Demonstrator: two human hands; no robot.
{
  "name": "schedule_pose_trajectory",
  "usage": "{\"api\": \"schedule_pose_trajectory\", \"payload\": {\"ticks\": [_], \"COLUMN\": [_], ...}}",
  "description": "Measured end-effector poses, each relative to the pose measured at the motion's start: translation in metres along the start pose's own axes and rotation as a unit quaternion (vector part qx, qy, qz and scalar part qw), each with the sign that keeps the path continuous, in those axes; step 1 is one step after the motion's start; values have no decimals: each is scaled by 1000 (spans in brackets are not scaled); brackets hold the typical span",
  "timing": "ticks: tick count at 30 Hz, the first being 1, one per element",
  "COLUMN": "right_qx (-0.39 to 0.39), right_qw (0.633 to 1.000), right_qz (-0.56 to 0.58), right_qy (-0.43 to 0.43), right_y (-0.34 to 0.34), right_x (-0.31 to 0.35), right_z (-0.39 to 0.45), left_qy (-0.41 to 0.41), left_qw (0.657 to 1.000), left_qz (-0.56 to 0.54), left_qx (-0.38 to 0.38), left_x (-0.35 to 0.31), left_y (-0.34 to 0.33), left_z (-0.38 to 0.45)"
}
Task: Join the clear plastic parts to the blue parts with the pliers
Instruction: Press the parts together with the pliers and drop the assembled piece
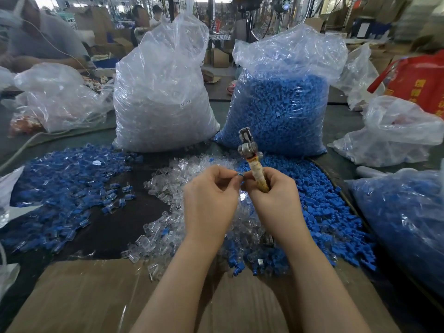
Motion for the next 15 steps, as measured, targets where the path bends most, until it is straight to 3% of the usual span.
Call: {"api": "schedule_pose_trajectory", "payload": {"ticks": [4, 8, 15], "right_qx": [37, 74, 171], "right_qw": [999, 995, 980], "right_qz": [4, -48, -93], "right_qy": [-14, -35, -40], "right_y": [5, 15, 18], "right_x": [-1, -5, -5], "right_z": [3, 4, 1], "left_qy": [51, 117, 108], "left_qw": [996, 971, 955], "left_qz": [-75, -208, -276], "left_qx": [0, 5, -12], "left_x": [8, 11, 12], "left_y": [0, 3, 6], "left_z": [4, 9, 13]}}
Point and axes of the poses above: each hand's wrist, its own z-axis towards the middle knuckle, its own y-axis out of the back of the hand, x = y × z, the point moved 2 cm from there along z, towards the middle knuckle, and after that the axes turned 3 degrees about z, right-handed, at the moved point
